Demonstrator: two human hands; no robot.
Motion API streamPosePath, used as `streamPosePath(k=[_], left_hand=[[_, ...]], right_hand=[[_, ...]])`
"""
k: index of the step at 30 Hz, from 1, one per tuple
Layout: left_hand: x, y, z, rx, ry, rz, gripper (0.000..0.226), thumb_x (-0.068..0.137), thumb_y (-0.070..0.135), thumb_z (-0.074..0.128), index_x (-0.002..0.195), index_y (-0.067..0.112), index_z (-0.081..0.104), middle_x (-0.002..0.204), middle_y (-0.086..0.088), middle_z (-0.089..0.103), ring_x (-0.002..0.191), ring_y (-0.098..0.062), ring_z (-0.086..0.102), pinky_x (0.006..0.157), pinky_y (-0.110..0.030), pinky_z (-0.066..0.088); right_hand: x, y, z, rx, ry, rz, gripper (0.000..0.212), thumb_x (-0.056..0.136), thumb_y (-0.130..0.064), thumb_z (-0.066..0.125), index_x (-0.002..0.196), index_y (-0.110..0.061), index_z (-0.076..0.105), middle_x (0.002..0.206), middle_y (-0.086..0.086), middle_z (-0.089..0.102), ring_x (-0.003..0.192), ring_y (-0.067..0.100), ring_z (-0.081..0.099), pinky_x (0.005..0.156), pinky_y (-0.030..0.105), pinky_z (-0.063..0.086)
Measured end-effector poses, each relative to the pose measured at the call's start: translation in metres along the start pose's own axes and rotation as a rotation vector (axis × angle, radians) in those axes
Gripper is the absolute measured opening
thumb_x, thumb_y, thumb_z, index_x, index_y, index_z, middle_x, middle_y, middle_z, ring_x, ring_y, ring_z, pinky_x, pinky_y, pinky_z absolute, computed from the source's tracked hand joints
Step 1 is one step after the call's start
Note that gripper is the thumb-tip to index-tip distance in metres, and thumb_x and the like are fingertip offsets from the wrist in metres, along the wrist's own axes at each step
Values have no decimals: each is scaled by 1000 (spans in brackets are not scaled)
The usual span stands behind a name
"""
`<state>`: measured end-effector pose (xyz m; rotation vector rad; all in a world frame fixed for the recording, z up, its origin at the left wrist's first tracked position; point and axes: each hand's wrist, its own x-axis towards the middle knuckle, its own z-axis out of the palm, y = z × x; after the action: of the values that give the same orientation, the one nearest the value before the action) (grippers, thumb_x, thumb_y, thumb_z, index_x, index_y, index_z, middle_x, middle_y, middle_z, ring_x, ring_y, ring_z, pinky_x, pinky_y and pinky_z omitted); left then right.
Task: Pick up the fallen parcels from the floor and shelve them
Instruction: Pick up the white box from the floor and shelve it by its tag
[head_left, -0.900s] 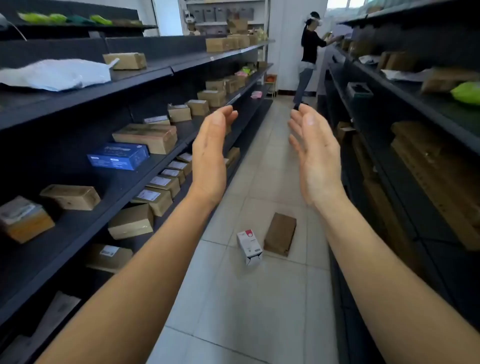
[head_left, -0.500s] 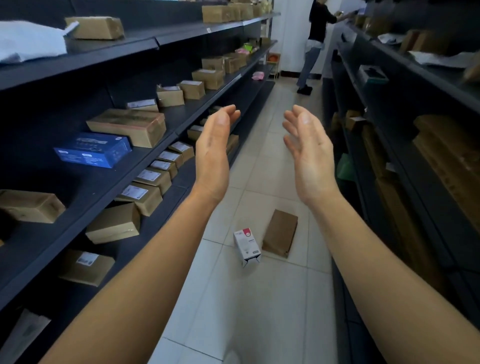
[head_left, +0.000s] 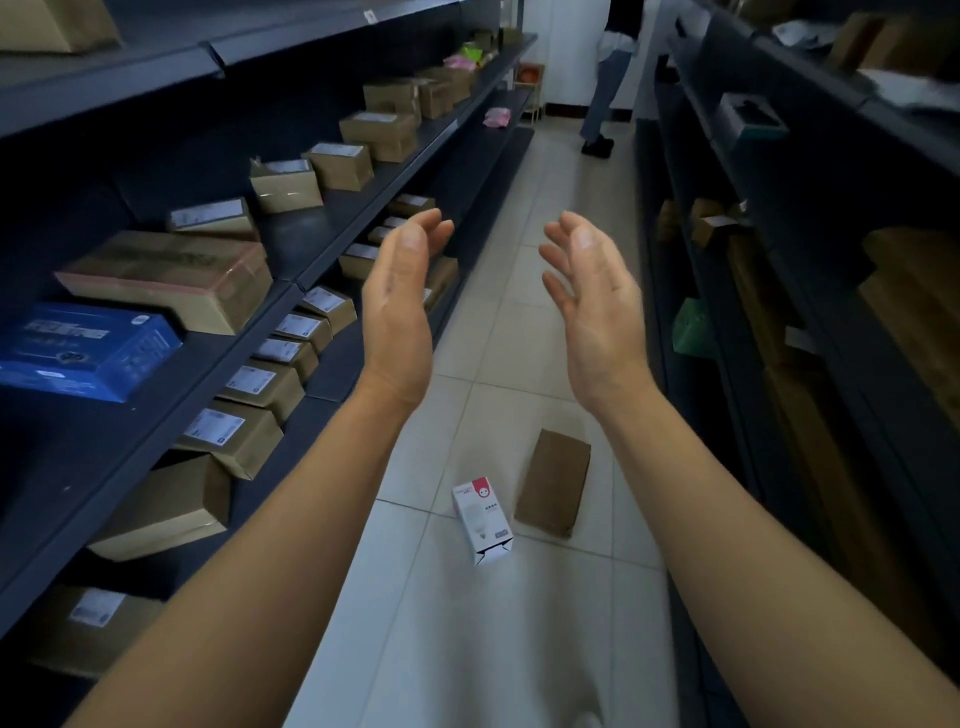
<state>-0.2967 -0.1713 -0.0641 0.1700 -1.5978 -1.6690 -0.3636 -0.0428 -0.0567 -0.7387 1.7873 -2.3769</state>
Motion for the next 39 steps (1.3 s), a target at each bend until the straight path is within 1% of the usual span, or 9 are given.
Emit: streamPosePath(k=[6,12,17,19,23,28,33,35,39], left_hand=[[41,-28,29,9,57,8,50,87,54,39,119,22,59,126,-7,64,122,-12,58,105,-26,41],[77,-53,71,52,124,3,41,94,44,35,120,22,58,125,-4,64,122,-11,57,105,-26,40],[95,-72,95,89,163,14,50,88,53,37,121,20,57,127,-8,63,123,-13,57,108,-29,40],[100,-79,97,91,170,13,53,87,53,37,122,19,57,127,-10,63,122,-13,57,106,-28,41],[112,-96,89,106,198,-1,53,88,53,37,123,18,56,128,-10,63,123,-13,57,108,-30,40],[127,-132,71,96,226,-84,53,88,51,39,123,16,58,125,-7,64,122,-13,58,109,-31,40],[124,-182,47,117,244,-175,39,92,42,41,116,20,61,115,2,67,119,-13,60,109,-31,40],[119,-201,37,161,253,-189,41,92,45,41,117,19,60,112,6,66,118,-12,60,108,-31,41],[101,-247,17,219,310,-228,45,88,52,41,115,22,60,115,4,66,117,-10,60,110,-34,40]], right_hand=[[63,24,-16,52,-63,39,49,90,-43,47,132,-18,53,126,-6,61,125,11,55,109,30,42],[125,42,-49,97,-131,84,51,90,-43,48,133,-17,52,126,-6,61,126,12,55,109,28,42],[163,59,-65,106,-176,107,38,89,-45,49,123,-28,55,128,-7,60,125,11,56,109,31,43],[172,66,-67,110,-184,128,37,89,-45,49,122,-28,56,127,-6,61,126,12,56,110,33,43],[184,84,-62,96,-203,161,39,90,-43,49,124,-24,55,127,-5,61,126,13,55,109,32,43],[194,118,-50,63,-205,195,28,95,-38,48,120,-26,56,120,-8,63,122,11,58,106,27,45],[190,177,-43,24,-204,286,22,96,-38,50,115,-30,57,120,-9,63,123,13,57,109,30,43],[186,206,-39,7,-219,344,22,95,-39,51,114,-30,58,120,-10,63,123,12,57,108,30,44],[173,272,-37,-35,-275,431,29,93,-45,53,117,-32,58,122,-12,62,123,10,57,104,25,45]])
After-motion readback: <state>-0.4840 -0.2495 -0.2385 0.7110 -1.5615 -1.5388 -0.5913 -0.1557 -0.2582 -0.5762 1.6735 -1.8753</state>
